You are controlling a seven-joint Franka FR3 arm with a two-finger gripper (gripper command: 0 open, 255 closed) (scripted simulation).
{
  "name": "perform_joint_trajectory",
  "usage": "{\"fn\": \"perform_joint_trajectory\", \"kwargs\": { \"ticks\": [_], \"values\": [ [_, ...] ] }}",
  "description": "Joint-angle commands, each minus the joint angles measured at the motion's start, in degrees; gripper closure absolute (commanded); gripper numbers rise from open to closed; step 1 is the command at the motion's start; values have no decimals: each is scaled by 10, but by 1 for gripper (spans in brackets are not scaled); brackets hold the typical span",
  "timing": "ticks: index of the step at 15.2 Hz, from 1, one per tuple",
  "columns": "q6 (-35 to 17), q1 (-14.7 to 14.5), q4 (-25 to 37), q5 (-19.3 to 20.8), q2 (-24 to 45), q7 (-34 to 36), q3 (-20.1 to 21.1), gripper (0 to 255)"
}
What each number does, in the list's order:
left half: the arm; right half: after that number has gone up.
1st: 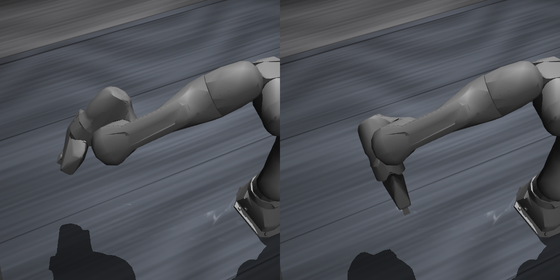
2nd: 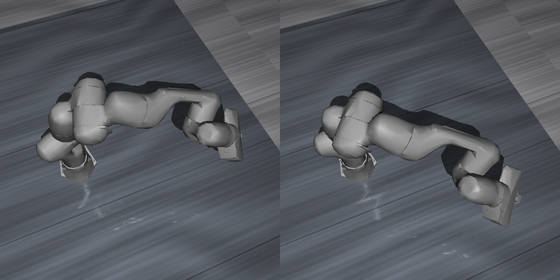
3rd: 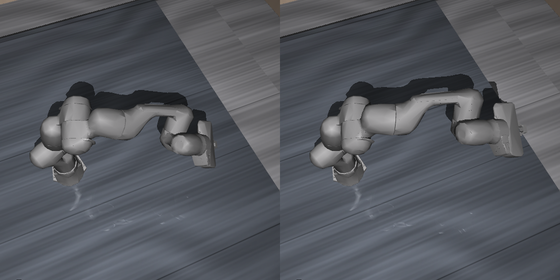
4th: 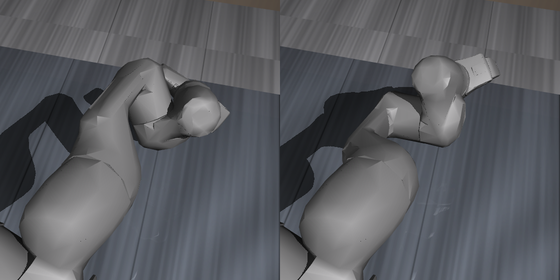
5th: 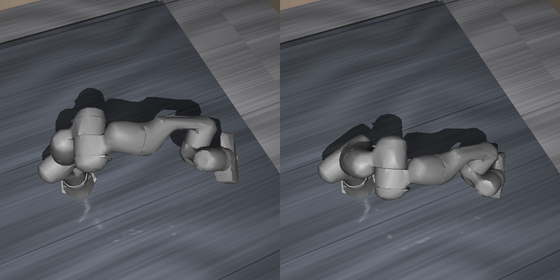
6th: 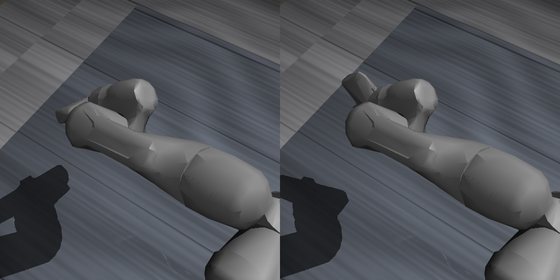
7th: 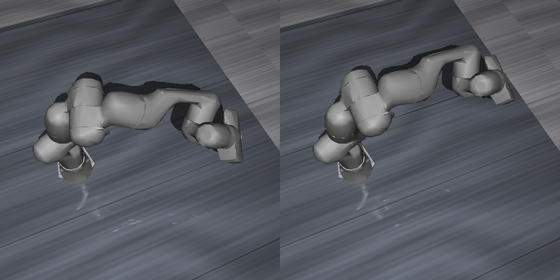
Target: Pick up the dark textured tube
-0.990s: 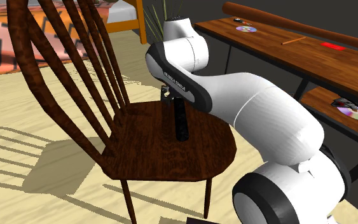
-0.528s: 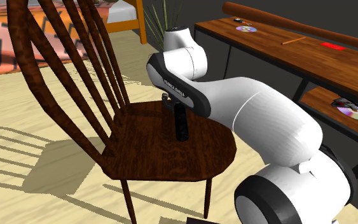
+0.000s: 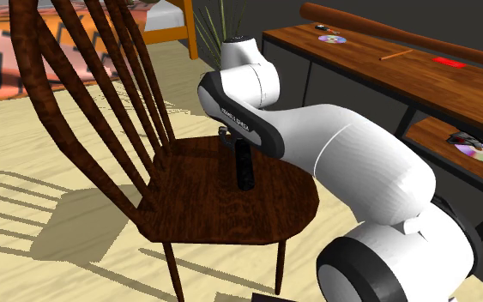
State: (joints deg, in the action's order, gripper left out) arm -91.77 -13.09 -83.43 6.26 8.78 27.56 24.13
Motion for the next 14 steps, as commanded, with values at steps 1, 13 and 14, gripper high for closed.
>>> {"fn": "perform_joint_trajectory", "kwargs": {
  "ticks": [1,13,14],
  "values": [
    [2,-1,2,1,2,1,0,255],
    [115,-19,155,20,46,5,5,255],
    [125,-22,171,23,52,6,5,255]
  ]
}}
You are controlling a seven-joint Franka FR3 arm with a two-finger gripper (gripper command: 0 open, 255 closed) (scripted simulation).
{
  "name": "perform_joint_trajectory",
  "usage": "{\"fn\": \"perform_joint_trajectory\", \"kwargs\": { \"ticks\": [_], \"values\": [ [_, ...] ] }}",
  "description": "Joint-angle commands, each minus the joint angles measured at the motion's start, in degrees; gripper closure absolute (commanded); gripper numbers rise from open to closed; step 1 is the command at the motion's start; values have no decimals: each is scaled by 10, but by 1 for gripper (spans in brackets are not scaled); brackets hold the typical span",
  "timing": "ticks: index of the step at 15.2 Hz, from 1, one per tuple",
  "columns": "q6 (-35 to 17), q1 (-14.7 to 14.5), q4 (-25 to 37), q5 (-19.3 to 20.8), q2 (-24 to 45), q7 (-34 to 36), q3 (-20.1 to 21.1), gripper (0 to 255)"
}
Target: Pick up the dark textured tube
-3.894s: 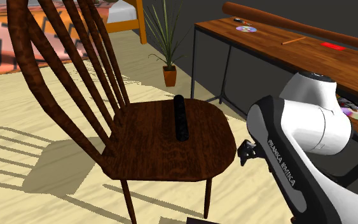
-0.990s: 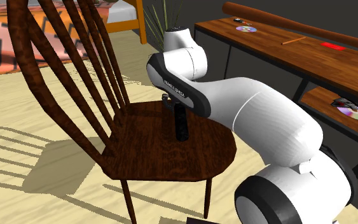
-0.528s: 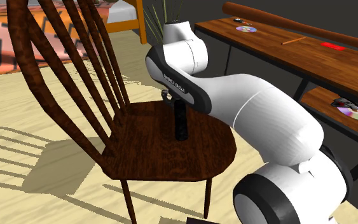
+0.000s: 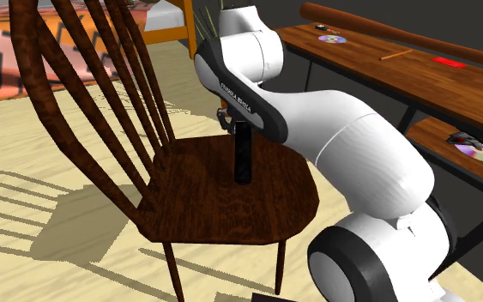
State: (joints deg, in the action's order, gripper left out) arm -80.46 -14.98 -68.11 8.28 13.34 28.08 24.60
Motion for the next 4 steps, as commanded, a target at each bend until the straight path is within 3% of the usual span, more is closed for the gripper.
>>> {"fn": "perform_joint_trajectory", "kwargs": {
  "ticks": [1,4],
  "values": [
    [23,-6,35,6,12,1,1,255],
    [36,-10,55,10,20,2,1,255]
  ]
}}
